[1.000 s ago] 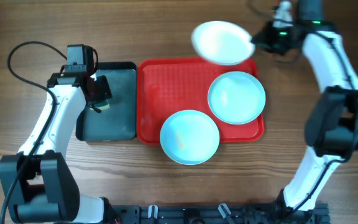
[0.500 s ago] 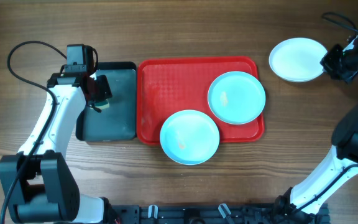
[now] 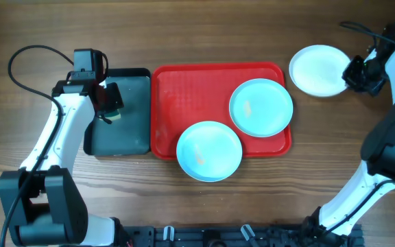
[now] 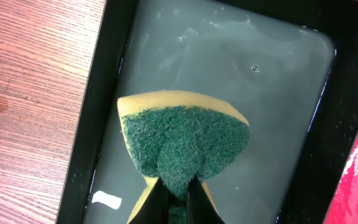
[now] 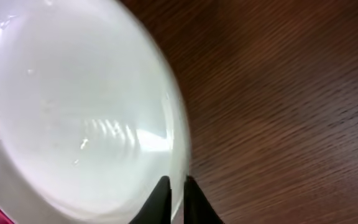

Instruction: Clean dirty plates on tray and stack at the side

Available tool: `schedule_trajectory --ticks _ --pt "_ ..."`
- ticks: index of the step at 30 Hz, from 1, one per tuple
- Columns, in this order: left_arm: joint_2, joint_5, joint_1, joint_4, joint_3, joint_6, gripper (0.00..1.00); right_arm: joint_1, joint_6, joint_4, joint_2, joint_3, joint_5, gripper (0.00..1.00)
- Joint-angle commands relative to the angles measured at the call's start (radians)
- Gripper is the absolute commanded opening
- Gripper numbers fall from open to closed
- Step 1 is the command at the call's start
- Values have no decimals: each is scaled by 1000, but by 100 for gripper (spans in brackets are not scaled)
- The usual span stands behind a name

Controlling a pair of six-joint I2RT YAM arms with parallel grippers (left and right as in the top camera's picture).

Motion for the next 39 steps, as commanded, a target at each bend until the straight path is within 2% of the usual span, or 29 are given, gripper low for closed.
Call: schedule_trajectory --ticks 1,3,7,11,13,15,16,18,22,29,33,34,37,39 --pt "6 -13 4 3 -6 -9 4 3 -26 -1 -39 -8 43 24" --pt "6 -13 4 3 -6 -9 4 4 -68 -3 -39 -8 38 50" --pt "6 -13 4 3 -6 -9 4 21 -146 -35 -39 -8 -105 62" --pt "6 -13 4 3 -6 -8 4 75 -197 -156 -39 52 -191 62" --pt "5 -13 4 4 -6 -8 4 131 -240 -273 -44 126 -308 60" --pt "5 -13 3 4 -6 -9 4 195 -239 -351 -64 142 -320 58" --pt "6 -12 3 3 -6 -9 4 222 -237 -390 -71 142 -308 49" --pt "6 -6 3 3 -6 -9 4 278 -234 -473 -71 140 -270 39" --pt "6 14 3 11 -6 -9 4 397 -236 -562 -71 96 -252 33" --pt "6 14 4 16 -6 -9 4 632 -182 -576 -150 -25 -217 31" --pt "5 13 4 19 -6 -9 4 763 -17 -546 -264 -100 -55 31" --pt "5 14 4 21 -6 -9 4 781 5 -520 -291 -123 -50 29" --pt "6 14 4 23 -6 -9 4 814 45 -436 -349 -224 -54 12" --pt "6 13 3 23 -6 -9 4 816 104 -395 -351 -319 -55 9"
